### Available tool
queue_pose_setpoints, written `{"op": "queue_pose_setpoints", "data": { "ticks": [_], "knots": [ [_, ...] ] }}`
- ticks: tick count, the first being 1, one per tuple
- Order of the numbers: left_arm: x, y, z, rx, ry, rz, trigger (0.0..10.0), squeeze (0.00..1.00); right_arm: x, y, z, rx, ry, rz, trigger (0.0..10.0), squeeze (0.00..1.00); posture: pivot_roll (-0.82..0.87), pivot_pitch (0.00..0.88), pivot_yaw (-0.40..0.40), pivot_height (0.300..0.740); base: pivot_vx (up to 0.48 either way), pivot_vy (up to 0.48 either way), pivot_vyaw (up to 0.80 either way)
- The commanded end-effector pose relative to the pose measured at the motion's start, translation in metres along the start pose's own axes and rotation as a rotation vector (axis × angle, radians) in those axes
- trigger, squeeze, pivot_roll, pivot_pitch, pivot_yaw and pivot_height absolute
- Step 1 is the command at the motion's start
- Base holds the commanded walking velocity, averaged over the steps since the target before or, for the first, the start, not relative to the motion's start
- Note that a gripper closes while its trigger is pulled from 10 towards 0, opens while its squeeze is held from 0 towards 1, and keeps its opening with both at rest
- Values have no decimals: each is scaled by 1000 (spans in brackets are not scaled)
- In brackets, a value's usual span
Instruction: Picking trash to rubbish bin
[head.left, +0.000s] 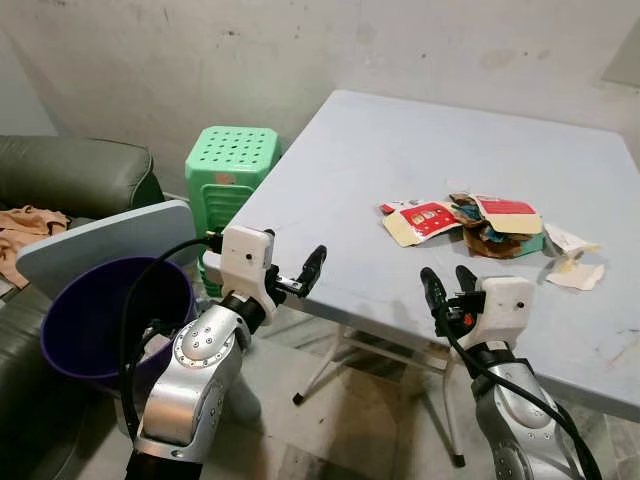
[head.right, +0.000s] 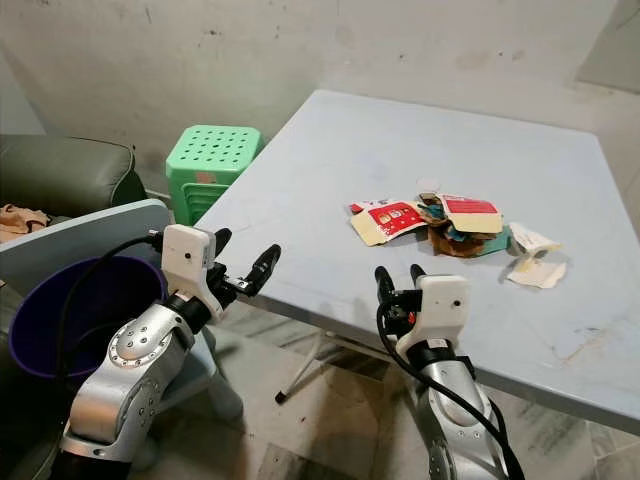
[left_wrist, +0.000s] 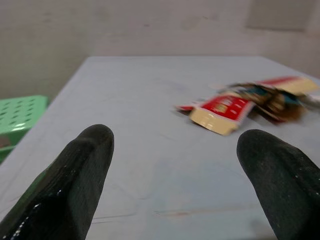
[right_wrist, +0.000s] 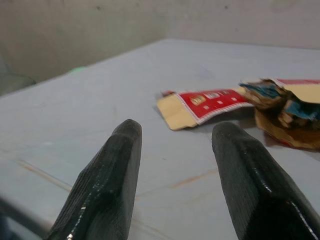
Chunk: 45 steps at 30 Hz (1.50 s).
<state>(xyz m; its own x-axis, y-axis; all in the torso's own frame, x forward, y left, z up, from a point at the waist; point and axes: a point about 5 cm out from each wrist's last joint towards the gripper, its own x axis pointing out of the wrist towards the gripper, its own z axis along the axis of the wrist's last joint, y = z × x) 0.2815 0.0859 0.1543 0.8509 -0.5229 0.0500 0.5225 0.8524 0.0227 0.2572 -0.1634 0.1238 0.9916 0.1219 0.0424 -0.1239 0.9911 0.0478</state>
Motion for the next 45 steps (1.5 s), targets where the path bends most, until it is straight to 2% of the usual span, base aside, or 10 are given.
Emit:
{"op": "queue_pose_setpoints", "data": {
  "ticks": [1, 7, 9, 10, 24, 25, 26, 27, 36, 45],
  "knots": [
    [1, -15, 5, 37, -30, -83, 10000, 0, 4, -13, 2, -14, -10, -39, 10000, 0, -22, 98, -20, 740, 0, 0, 0],
    [-1, -34, 6, 42, -43, -181, 10000, 0, 15, -33, 10, -40, -32, -106, 10000, 0, -23, 100, -20, 740, 0, 0, 0],
    [-2, -39, 6, 43, -44, -209, 10000, 0, 19, -37, 13, 4, -51, -89, 10000, 0, -24, 109, -20, 740, 0, 0, 0],
    [-2, -40, 6, 39, -47, -214, 10000, 0, 20, -40, 14, 3, -53, -94, 10000, 1000, -23, 109, -21, 740, 0, 0, 0],
    [1, -40, 10, 93, -73, -248, 10000, 0, 45, -73, 7, -61, -42, -191, 10000, 1000, -14, 133, -24, 740, 0, 0, 0],
    [2, -43, 10, 112, -74, -259, 10000, 0, 46, -80, 3, -74, -22, -231, 10000, 894, -10, 134, -26, 740, 0, 0, 0],
    [2, -45, 9, 125, -76, -271, 10000, 0, 47, -87, -1, -91, 1, -266, 10000, 118, -10, 134, -26, 740, 0, 0, 0],
    [2, -46, 9, 131, -78, -276, 10000, 0, 47, -92, -5, -92, 22, -292, 10000, 0, -9, 135, -26, 740, 0, 0, 0],
    [2, -50, 11, 123, -87, -293, 10000, 0, 53, -113, -10, 165, -13, -348, 10000, 0, -10, 141, -25, 740, 0, 0, 0],
    [4, -50, 12, 121, -92, -291, 10000, 0, 73, -123, 12, 280, -103, -323, 10000, 0, -7, 141, -23, 740, 0, 0, 0]
  ]
}}
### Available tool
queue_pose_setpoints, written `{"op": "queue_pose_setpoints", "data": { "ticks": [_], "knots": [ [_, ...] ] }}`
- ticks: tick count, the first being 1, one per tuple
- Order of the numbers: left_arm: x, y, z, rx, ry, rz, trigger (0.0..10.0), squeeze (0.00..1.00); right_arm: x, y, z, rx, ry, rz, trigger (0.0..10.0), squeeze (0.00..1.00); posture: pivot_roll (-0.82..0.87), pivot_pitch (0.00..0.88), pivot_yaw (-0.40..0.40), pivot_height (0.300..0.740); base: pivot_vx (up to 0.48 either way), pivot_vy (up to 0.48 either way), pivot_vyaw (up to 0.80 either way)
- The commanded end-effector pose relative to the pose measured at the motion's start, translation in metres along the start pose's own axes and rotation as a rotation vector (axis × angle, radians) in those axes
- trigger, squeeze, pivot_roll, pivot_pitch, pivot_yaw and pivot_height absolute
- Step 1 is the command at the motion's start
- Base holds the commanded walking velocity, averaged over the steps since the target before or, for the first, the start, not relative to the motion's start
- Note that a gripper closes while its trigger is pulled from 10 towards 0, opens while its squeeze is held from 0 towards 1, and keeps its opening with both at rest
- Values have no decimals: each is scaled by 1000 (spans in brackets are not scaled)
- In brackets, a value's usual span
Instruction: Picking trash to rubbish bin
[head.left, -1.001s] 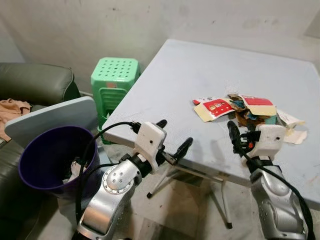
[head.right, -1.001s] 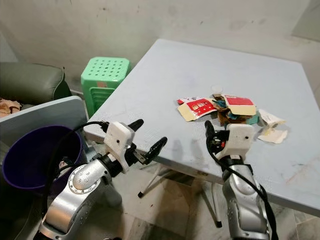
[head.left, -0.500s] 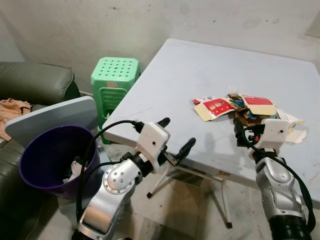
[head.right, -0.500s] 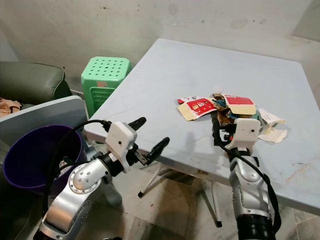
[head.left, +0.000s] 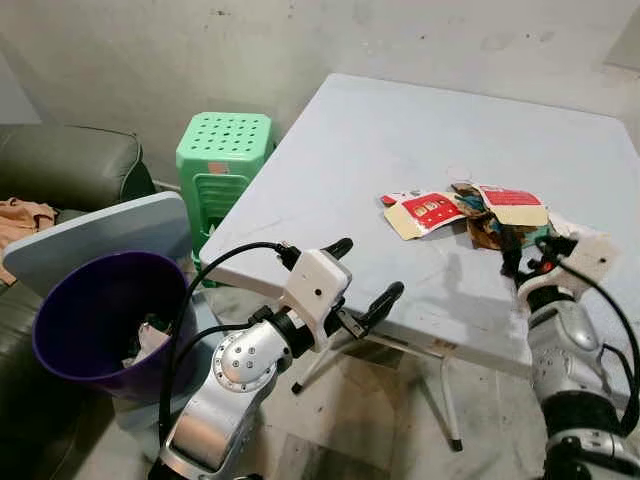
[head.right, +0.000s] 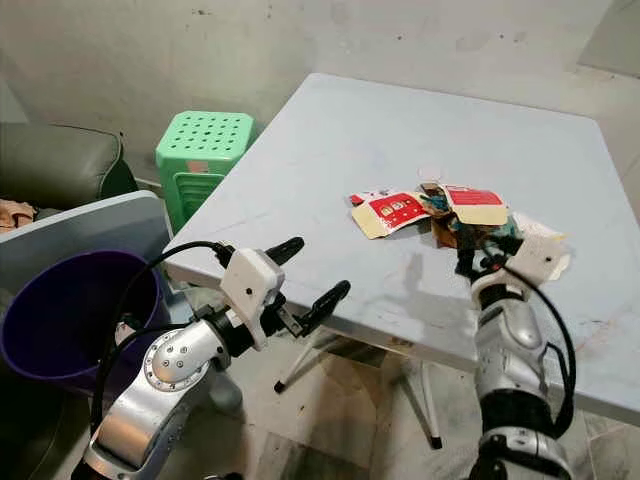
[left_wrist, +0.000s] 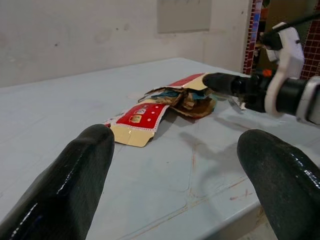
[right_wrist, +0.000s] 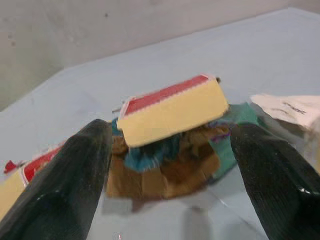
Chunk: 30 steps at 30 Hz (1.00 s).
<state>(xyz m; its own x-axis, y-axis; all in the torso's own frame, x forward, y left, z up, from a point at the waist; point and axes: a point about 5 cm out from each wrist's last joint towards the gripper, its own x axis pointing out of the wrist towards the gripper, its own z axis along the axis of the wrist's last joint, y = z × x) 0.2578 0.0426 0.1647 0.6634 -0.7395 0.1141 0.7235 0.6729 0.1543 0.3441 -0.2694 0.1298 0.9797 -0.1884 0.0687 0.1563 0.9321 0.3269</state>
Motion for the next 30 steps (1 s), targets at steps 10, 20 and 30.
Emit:
{"op": "queue_pose_setpoints", "data": {
  "ticks": [10, 20, 30],
  "knots": [
    [1, -2, 4, 9, -14, -23, 10000, 0, 15, -10, 14, 70, -13, -57, 10000, 0, 5, 143, -24, 740, 0, 0, 0],
    [-3, -18, 9, -13, -32, -86, 10000, 0, 20, -12, 18, 154, -13, -92, 10000, 0, 23, 160, -13, 740, 0, 0, 0],
    [-8, -17, 11, -12, -23, -88, 10000, 0, 26, -2, 20, 332, -24, -35, 2706, 0, 42, 174, -3, 740, 0, 0, 0]
  ]
}}
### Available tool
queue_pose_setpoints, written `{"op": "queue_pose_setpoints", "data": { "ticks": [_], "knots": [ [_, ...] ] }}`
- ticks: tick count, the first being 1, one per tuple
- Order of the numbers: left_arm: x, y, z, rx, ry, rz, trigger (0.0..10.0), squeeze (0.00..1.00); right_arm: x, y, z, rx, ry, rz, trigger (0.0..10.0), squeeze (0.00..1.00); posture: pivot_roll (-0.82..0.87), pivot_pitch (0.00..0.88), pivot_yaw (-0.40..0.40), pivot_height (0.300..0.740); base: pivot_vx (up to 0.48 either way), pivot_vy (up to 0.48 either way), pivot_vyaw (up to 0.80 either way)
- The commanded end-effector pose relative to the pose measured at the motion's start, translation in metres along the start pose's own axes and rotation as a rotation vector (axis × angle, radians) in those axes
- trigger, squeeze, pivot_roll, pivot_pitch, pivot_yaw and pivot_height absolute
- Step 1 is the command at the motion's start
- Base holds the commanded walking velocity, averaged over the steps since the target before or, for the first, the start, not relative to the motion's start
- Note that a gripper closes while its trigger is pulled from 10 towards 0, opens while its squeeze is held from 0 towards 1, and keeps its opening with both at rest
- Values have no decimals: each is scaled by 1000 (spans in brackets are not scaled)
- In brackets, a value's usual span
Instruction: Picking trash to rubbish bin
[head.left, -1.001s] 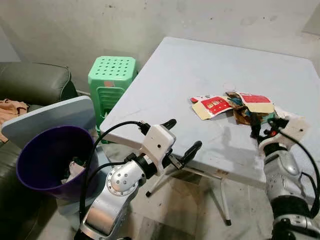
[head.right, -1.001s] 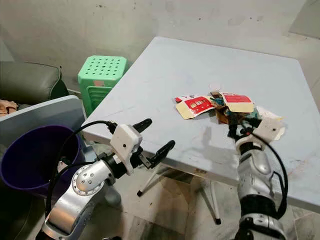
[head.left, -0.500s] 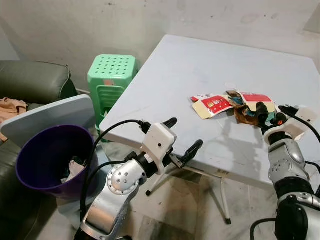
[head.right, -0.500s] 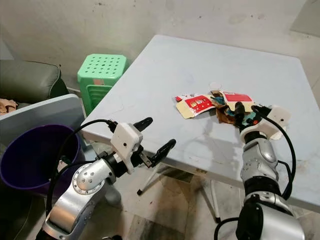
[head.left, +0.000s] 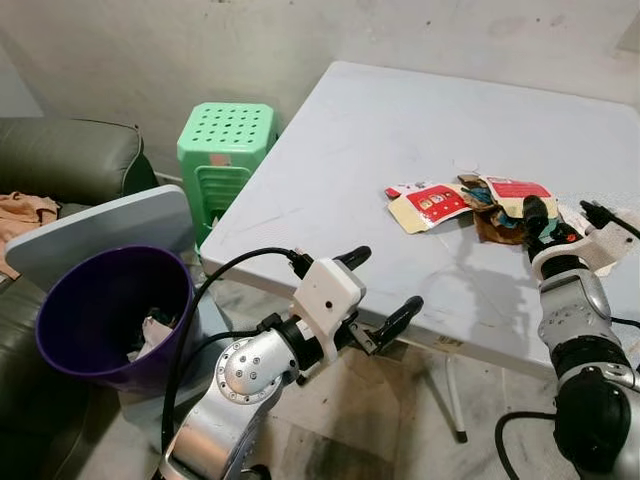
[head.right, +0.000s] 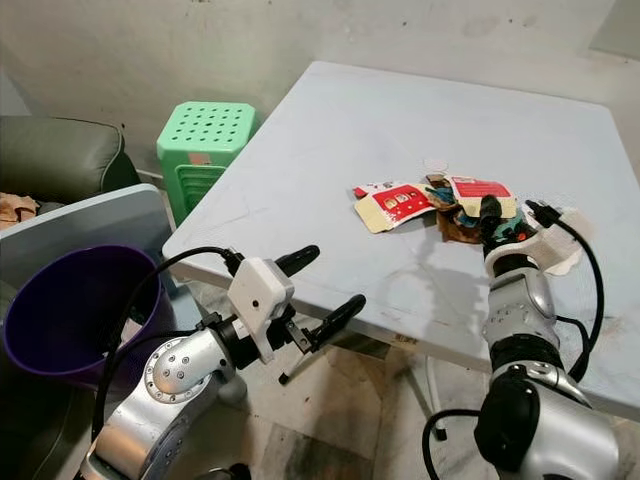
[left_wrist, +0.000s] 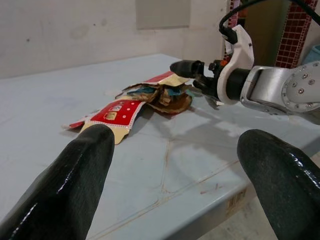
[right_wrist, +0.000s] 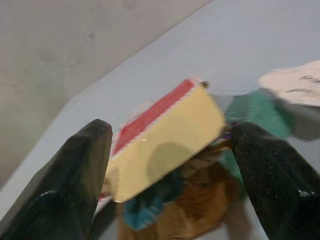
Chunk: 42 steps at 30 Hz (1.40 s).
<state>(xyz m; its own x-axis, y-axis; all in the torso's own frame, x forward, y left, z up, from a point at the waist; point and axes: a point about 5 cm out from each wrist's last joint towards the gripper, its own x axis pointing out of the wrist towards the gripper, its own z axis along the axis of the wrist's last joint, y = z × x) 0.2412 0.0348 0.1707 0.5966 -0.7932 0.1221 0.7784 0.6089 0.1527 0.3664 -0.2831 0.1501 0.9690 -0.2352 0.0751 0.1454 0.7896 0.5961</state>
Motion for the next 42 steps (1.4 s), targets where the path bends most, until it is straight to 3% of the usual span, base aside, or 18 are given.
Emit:
{"op": "queue_pose_setpoints", "data": {
  "ticks": [1, 3, 4, 6, 7, 11, 23, 36, 42],
  "knots": [
    [-4, -1, 2, 3, 1, -5, 10000, 0, 1, 2, -2, 52, 4, 12, 0, 0, 45, 176, -3, 740, 0, 0, 0],
    [-4, -1, 2, 3, 2, -4, 10000, 0, 2, 3, -2, 68, 9, 9, 0, 0, 45, 176, -3, 740, 0, 0, 0],
    [-4, -2, 2, 2, 3, -4, 10000, 0, 2, 4, -3, 82, 15, 7, 1216, 0, 47, 177, -3, 740, 0, 0, 0],
    [-5, -2, 3, 2, 5, -4, 10000, 0, 2, 4, -3, 88, 17, 12, 784, 0, 49, 180, -3, 740, 0, 0, 0],
    [-5, -2, 3, 2, 6, -4, 10000, 0, 2, 5, -3, 104, 5, 23, 0, 0, 52, 181, -5, 740, 0, 0, 0],
    [-6, -4, 4, 0, 5, -10, 10000, 0, 2, 5, 0, 144, -20, 47, 0, 0, 54, 186, -6, 740, 0, 0, 0],
    [-6, -5, 4, 1, 9, -11, 10000, 0, 0, -1, 0, 152, -32, 26, 0, 0, 55, 185, -7, 740, 0, 0, 0],
    [-5, -4, 3, 0, 11, -9, 10000, 0, -5, -10, 3, 316, -110, 48, 0, 0, 54, 182, -8, 740, 0, 0, 0],
    [-5, -4, 3, 1, 10, -8, 10000, 0, -8, -15, 1, 328, -108, 30, 0, 0, 53, 177, -5, 740, 0, 0, 0]
  ]
}}
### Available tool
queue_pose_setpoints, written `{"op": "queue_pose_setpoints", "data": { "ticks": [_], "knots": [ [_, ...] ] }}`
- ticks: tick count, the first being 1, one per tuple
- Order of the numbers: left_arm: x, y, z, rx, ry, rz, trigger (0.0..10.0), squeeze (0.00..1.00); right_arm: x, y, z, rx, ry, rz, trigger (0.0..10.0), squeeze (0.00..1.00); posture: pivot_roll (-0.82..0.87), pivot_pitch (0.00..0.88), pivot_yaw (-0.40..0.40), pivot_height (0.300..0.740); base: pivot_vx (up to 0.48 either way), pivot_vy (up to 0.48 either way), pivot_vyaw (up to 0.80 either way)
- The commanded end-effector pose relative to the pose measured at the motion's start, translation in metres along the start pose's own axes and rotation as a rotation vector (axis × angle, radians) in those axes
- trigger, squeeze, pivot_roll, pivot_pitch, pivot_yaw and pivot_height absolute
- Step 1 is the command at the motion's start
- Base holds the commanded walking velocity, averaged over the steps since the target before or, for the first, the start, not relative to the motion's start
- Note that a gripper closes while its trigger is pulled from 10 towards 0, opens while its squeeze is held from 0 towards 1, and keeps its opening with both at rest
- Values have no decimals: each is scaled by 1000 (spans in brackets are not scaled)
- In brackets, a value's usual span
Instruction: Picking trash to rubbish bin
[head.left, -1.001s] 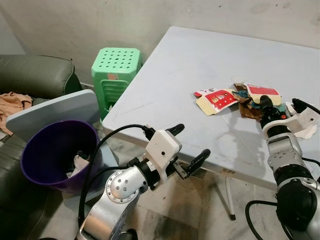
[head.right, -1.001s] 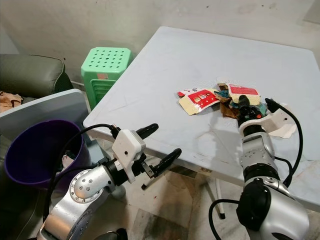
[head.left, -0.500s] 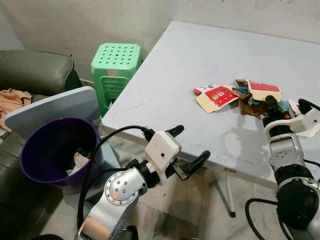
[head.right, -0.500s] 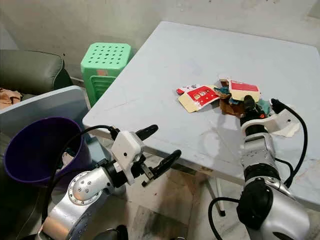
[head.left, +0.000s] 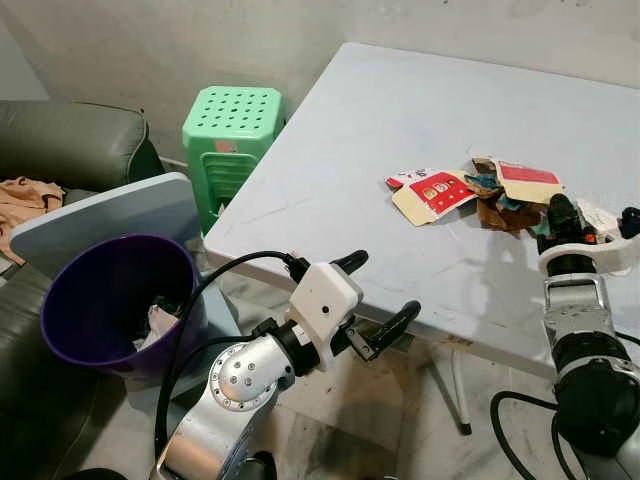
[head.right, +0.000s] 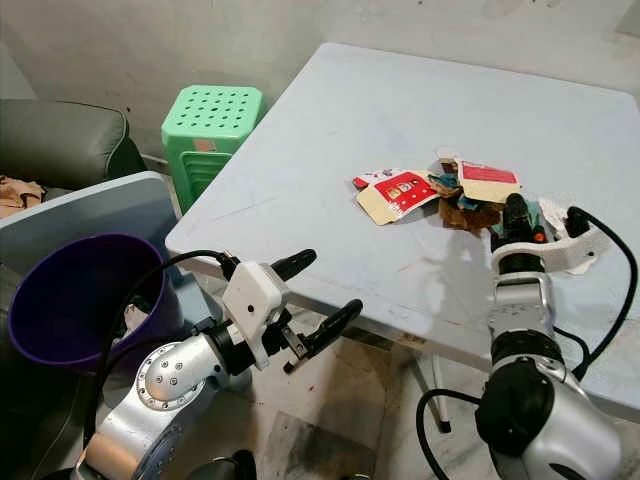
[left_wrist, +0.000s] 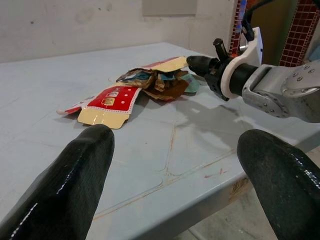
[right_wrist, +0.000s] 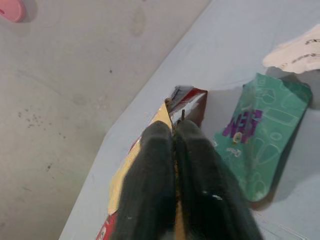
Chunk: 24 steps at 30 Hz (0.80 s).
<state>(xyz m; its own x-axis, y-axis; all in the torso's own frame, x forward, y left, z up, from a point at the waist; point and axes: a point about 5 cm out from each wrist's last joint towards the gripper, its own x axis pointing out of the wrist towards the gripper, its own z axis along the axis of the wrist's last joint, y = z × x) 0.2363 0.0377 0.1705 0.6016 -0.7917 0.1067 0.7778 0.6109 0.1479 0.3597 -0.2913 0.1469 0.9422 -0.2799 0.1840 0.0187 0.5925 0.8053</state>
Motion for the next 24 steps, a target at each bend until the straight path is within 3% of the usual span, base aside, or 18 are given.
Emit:
{"op": "queue_pose_setpoints", "data": {
  "ticks": [1, 9, 16, 17, 18, 19, 24],
  "knots": [
    [1, -2, 2, 5, -7, -12, 10000, 0, -4, -7, -1, 15, 3, -16, 0, 0, 51, 177, -4, 740, 0, 0, 0],
    [1, -1, 3, 8, -8, -12, 10000, 0, -6, -8, -2, 53, -4, 1, 0, 0, 54, 176, -3, 740, 0, 0, 0],
    [1, -1, 2, 11, -8, -8, 10000, 0, -4, 2, -4, 145, -7, 114, 0, 0, 56, 170, -6, 740, 0, 0, 0],
    [2, -1, 2, 12, -9, -8, 10000, 0, -4, 3, -5, 153, 9, 135, 9098, 0, 58, 168, -9, 740, 0, 0, 0],
    [2, -1, 2, 12, -9, -8, 10000, 0, -4, 3, -5, 153, 9, 135, 9098, 0, 58, 168, -9, 740, 0, 0, 0],
    [2, 0, 2, 14, -10, -6, 10000, 0, -5, 4, -6, 159, 6, 167, 10000, 0, 58, 165, -11, 740, 0, 0, 0],
    [2, 3, 2, 22, -13, 9, 10000, 0, -12, 15, -11, 149, 46, 351, 10000, 0, 54, 157, -14, 740, 0, 0, 0]
  ]
}}
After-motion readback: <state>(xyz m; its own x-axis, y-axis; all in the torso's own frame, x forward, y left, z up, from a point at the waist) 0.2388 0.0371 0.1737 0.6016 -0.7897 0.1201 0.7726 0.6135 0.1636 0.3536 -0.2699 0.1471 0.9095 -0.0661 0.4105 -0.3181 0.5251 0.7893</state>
